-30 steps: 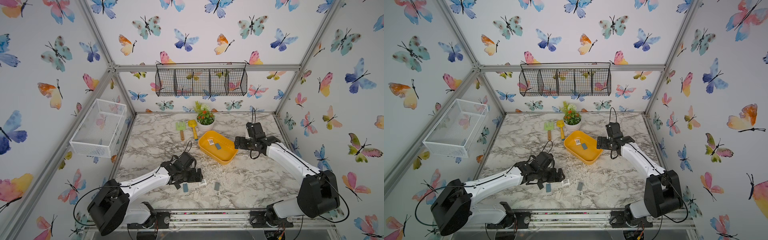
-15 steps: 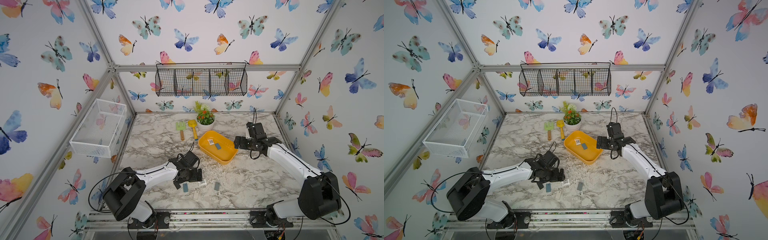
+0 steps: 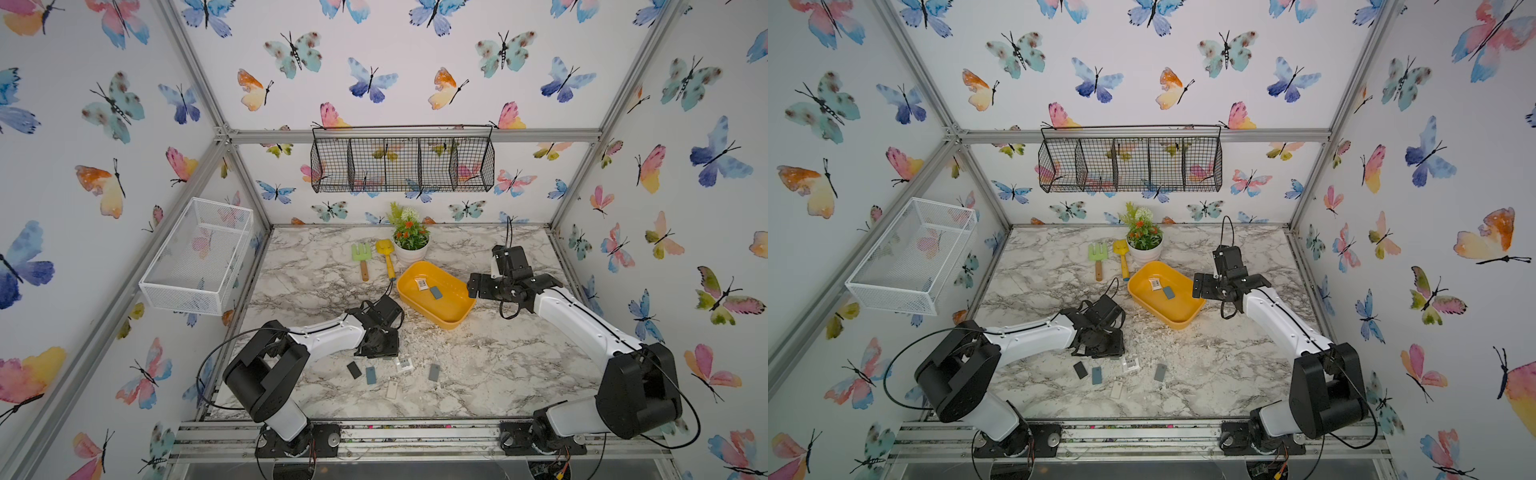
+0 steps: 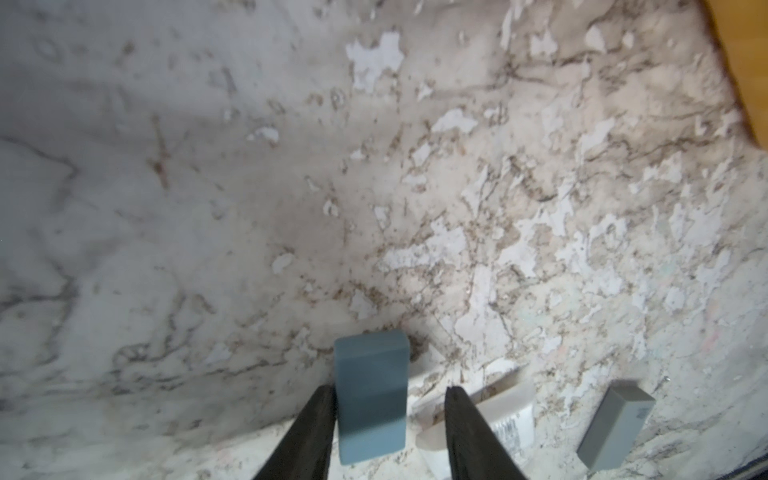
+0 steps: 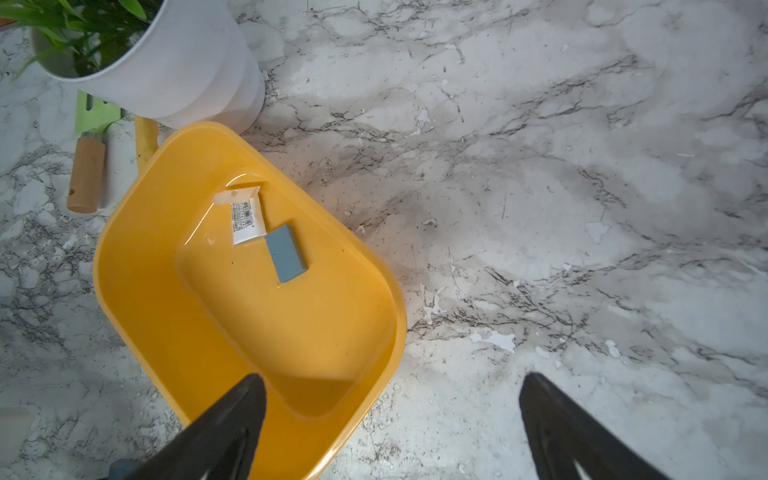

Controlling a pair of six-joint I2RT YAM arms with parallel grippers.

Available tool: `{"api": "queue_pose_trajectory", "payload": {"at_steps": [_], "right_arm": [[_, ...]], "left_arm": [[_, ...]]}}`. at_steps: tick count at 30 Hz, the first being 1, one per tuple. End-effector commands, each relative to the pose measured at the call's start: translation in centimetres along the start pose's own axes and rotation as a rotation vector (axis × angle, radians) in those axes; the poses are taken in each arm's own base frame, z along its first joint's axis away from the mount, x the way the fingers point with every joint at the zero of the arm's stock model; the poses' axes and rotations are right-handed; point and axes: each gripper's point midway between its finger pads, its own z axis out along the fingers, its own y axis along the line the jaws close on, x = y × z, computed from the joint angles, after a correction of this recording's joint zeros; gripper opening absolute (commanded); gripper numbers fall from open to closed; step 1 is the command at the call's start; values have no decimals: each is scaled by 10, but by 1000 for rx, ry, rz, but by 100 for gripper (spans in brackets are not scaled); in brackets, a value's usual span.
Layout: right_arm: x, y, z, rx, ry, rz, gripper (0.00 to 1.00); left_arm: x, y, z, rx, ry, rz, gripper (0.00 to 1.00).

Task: Put the eraser in the storage box
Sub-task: Pick up the eraser from the center of the board.

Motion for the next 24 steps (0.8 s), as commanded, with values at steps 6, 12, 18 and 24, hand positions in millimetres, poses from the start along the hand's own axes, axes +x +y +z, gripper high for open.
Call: {"api": "queue_pose_trajectory", "payload": {"at_steps": [6,12,18,24], "right_arm": [[1,0,3,-3,2,0,98],[0,-1,2,1,-2,2,99],[1,2,6,-10,11,1,98],[-1,2,5,-10,6,1,98]], "left_arm": [[-13,12,7,-113,20,69,37],[2,27,6,-152,56,68,36],[4,25,-4,-179,43,98,53],[17,30,5,-215,85,110,48]]}}
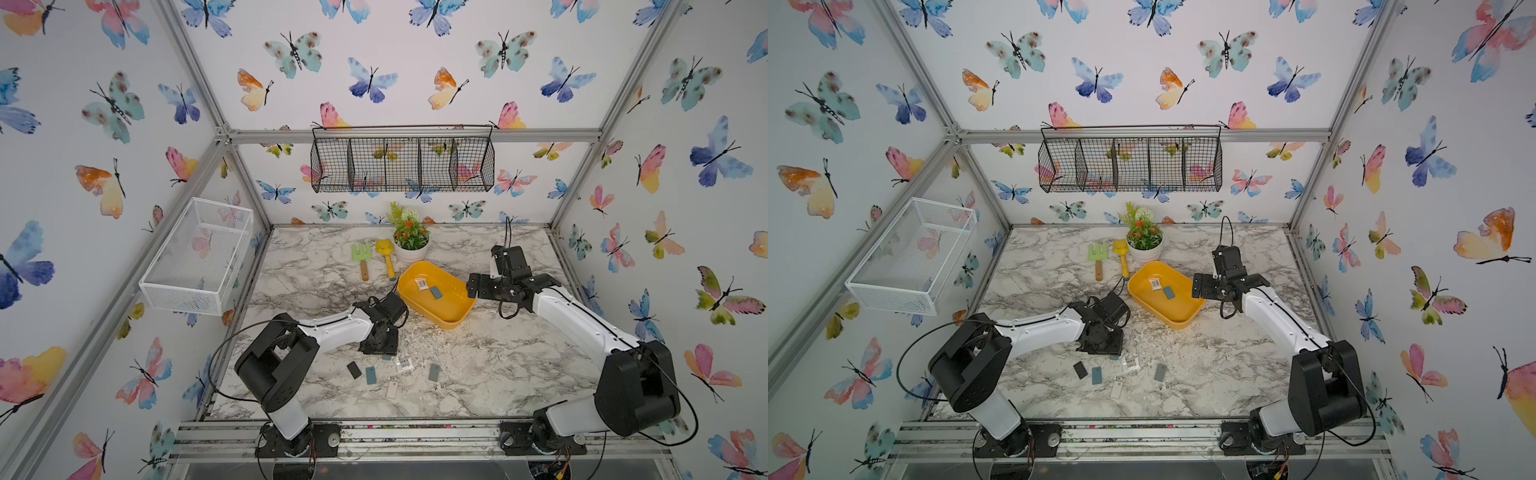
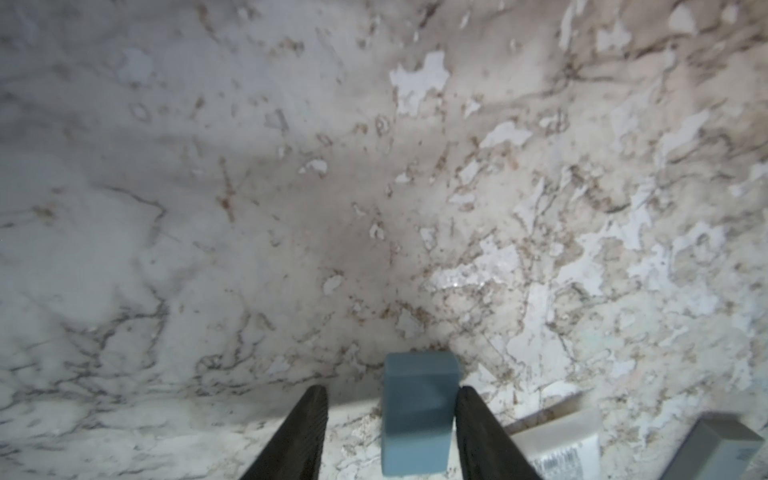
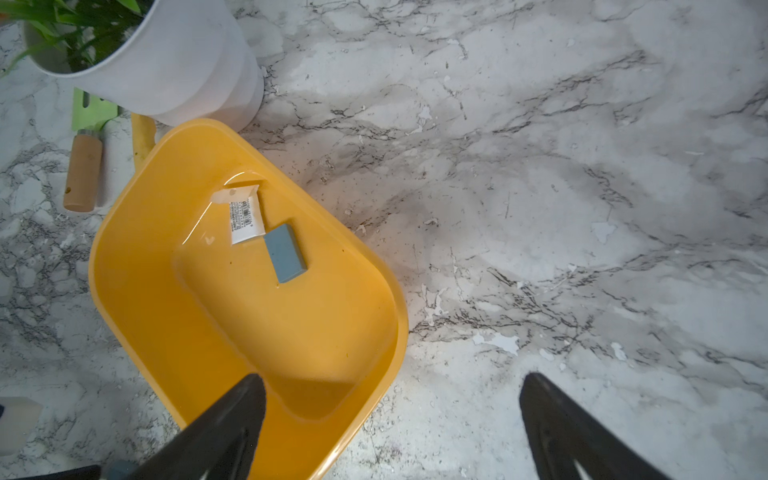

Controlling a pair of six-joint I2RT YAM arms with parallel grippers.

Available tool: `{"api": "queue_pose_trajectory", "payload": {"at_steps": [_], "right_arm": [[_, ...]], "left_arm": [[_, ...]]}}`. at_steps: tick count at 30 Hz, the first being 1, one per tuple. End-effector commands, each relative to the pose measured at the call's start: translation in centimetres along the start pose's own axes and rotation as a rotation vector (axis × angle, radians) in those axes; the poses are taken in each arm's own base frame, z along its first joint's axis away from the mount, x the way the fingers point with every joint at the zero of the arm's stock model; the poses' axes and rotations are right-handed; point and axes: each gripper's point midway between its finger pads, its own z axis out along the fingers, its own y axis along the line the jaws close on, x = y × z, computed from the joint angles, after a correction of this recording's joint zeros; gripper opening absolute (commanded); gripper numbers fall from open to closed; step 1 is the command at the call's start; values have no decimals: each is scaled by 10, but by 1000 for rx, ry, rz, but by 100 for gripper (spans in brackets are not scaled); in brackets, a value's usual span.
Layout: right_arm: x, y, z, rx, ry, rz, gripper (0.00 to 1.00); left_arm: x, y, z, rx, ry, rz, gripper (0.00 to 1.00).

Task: Put the eraser in the storage box
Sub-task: Pick up the eraser from the center of the board.

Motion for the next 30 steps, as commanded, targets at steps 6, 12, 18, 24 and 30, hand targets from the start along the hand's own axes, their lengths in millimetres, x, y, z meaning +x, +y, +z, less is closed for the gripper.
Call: {"api": "queue_pose_trajectory", "payload": {"at_steps": [6,12,18,24,30], "right_arm": [[-1,1,0,-9,-2,0,98],[1,-4,2,15,-2,0,99],[1,-29,1,131,-32,36,99],[-1,-67,-3,201,-64,134,99],[-1,-96,-8,235,-86,198,99]], "left_arm": [[19,4,13,-39,70,23,26],[8,0,2,-29,20,26,16],[-18,-15,-20,-11,-57,64,14],[-42,-26,-49,-9,-127,114,13],[-87,-52,-102,3,-245,237,14]]}}
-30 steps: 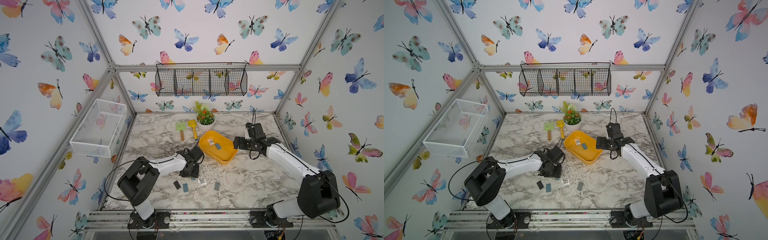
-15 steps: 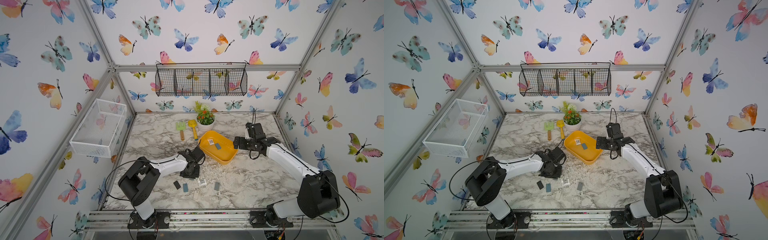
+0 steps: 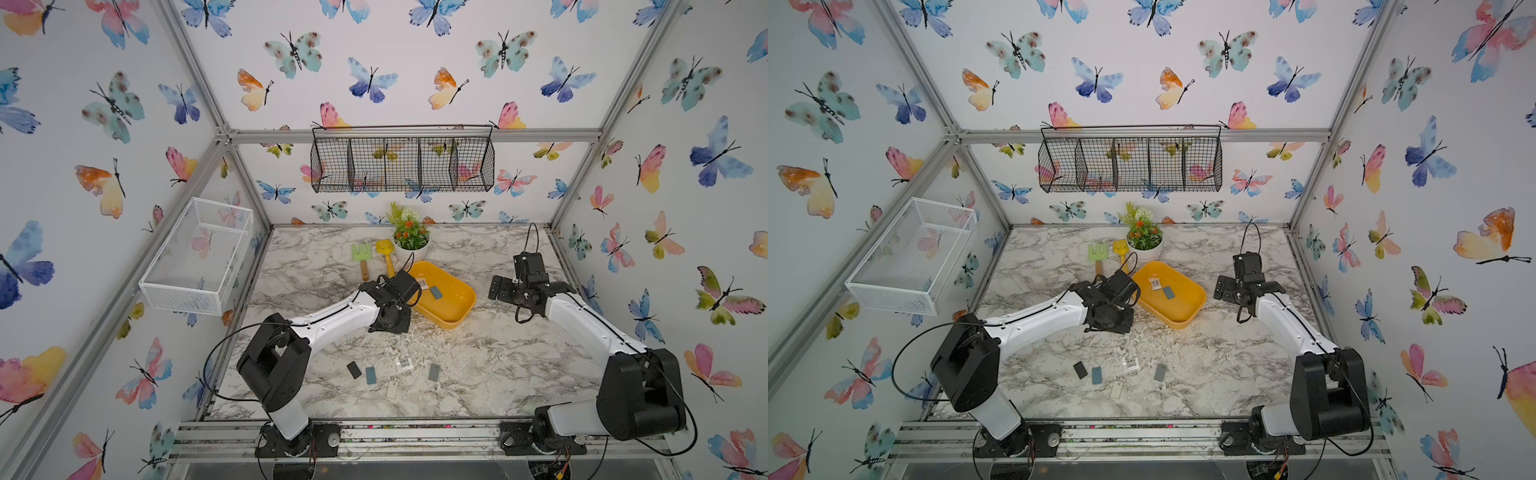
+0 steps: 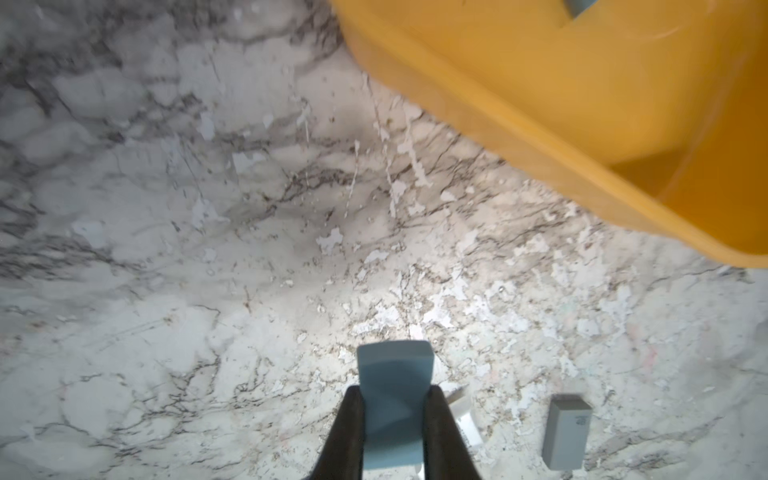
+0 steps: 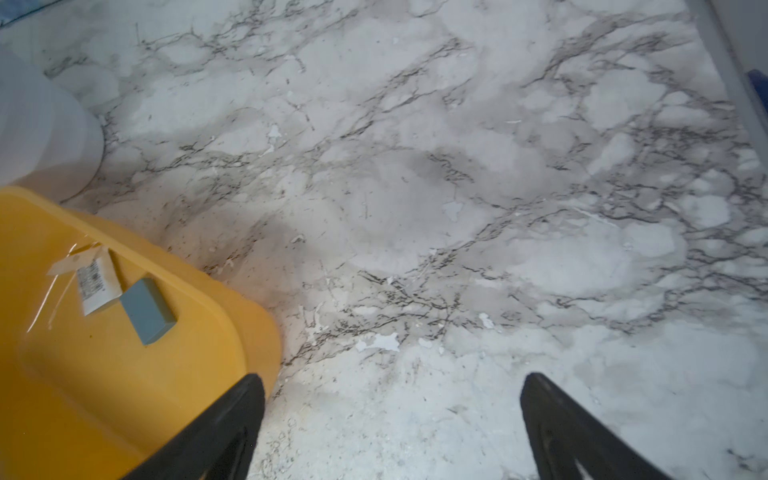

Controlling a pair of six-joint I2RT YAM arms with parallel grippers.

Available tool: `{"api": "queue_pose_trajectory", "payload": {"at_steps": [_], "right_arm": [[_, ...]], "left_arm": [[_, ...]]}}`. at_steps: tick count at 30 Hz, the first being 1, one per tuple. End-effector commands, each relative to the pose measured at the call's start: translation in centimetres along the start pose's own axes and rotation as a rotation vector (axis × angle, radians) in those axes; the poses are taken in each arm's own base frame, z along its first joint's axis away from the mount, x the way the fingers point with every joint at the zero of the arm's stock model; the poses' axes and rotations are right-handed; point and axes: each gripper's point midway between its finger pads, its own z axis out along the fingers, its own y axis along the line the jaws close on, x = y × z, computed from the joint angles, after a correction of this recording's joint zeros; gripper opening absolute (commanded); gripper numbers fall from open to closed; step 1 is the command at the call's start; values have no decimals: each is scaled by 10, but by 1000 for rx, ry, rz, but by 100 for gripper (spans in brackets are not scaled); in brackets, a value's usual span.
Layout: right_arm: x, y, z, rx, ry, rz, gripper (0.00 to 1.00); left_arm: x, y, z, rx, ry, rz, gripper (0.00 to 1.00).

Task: Put the eraser in the storage box
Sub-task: Pick up the eraser from the center of the board, then place the eraser in the storage box.

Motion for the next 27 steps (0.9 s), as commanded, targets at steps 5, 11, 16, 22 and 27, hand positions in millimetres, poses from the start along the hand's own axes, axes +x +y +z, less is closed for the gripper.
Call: {"api": "queue_pose_trajectory", "payload": {"at_steps": [5,11,16,22,27], "right_arm": [[-5,-18,2,29,-28,51,99],[-4,-25,5,46,-25,58,99],[-4,-27,8,49,-18,58,99],[1,-27,14,46,-1,60,99],[5,-26,19,38,14,59,99]], "left_arm": [[-77,-38,-33,18,-86,214,14],[-115,-69,-2,74,-40,282,15],[-144,-91,18,135,-74,295,16],[-145,-105,44,203,-50,297,17],[-134,-113,64,263,-16,294,18]]}}
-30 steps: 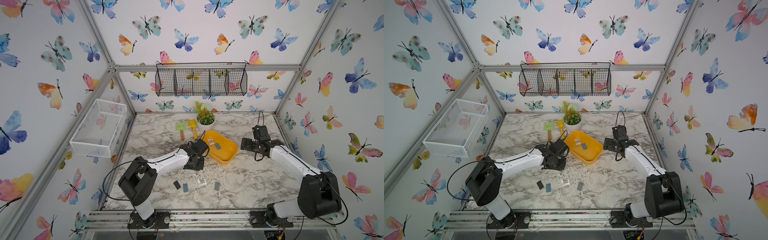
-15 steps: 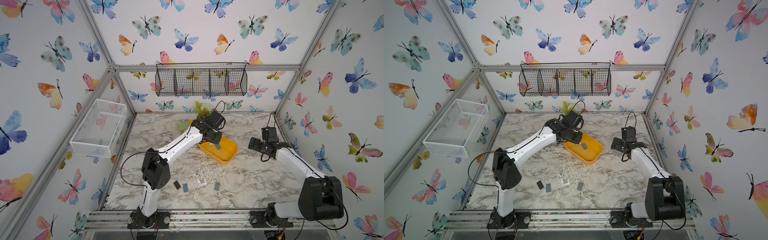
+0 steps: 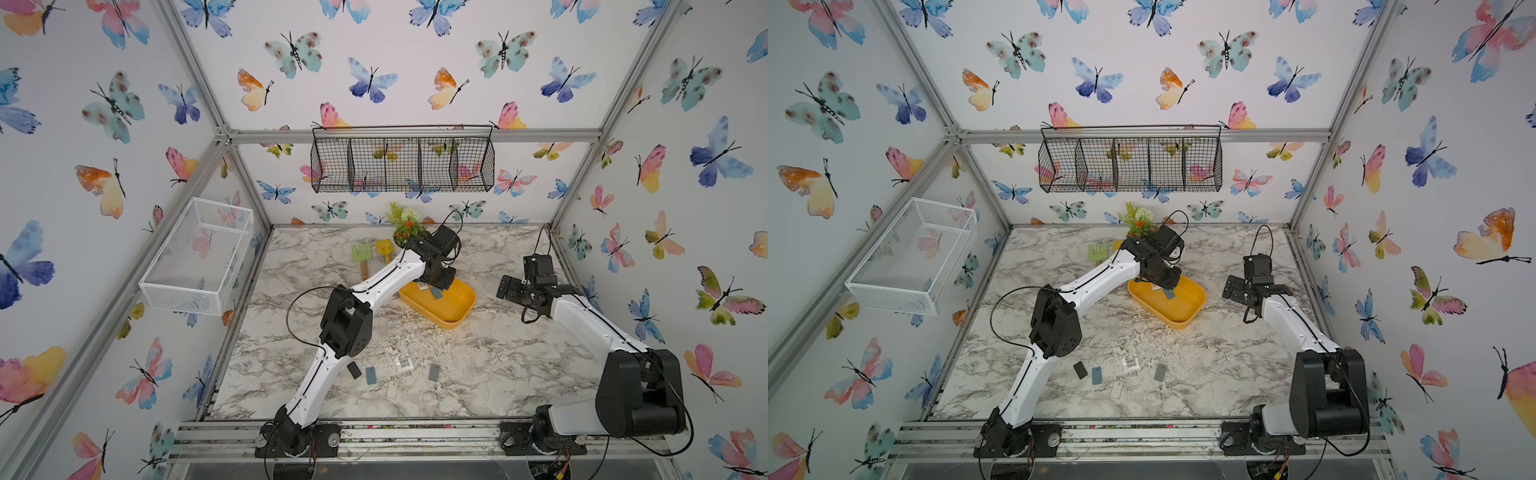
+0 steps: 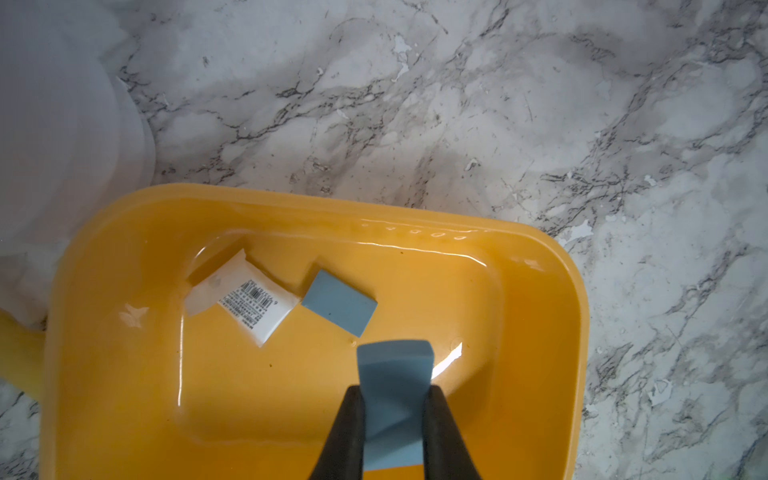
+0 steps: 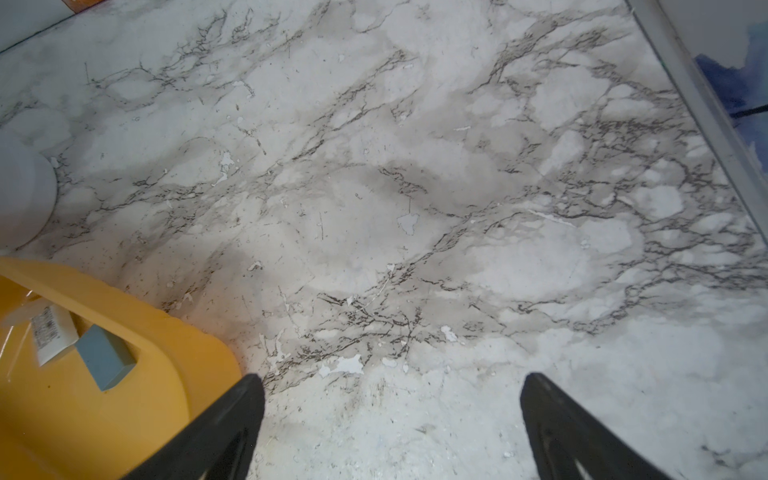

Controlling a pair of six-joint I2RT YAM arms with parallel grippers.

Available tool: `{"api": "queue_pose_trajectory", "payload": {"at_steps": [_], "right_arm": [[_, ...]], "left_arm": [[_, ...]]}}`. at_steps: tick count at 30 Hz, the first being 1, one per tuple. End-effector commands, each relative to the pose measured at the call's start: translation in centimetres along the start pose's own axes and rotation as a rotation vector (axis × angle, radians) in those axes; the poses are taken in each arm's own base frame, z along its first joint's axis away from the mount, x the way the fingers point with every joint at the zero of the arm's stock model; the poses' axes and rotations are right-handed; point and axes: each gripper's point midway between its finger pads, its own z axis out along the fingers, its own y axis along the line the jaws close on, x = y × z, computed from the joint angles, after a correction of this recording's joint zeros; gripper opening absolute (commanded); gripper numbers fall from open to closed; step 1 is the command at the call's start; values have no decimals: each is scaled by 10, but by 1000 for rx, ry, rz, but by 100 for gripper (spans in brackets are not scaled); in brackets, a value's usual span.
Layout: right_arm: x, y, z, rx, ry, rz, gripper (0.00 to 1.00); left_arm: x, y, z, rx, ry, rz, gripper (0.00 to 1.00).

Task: Put the eraser in the storage box
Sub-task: Place the eraser in the storage box.

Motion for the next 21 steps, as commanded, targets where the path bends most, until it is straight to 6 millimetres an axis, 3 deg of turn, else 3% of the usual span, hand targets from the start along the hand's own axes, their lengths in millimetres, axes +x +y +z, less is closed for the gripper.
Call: {"api": "queue_pose_trajectory", "payload": {"at_steps": [1,11,21], "right_arm": [[8,-3,9,3,27,6,99],[13,0,13,-14,51,2,99],[14,0,13,-12,54,1,99]], "left_arm": [[9,-8,17,75,33,5,18],[40,-9,57,117,117,-17,19],[64,-10,83,120,183,-27,21]]}}
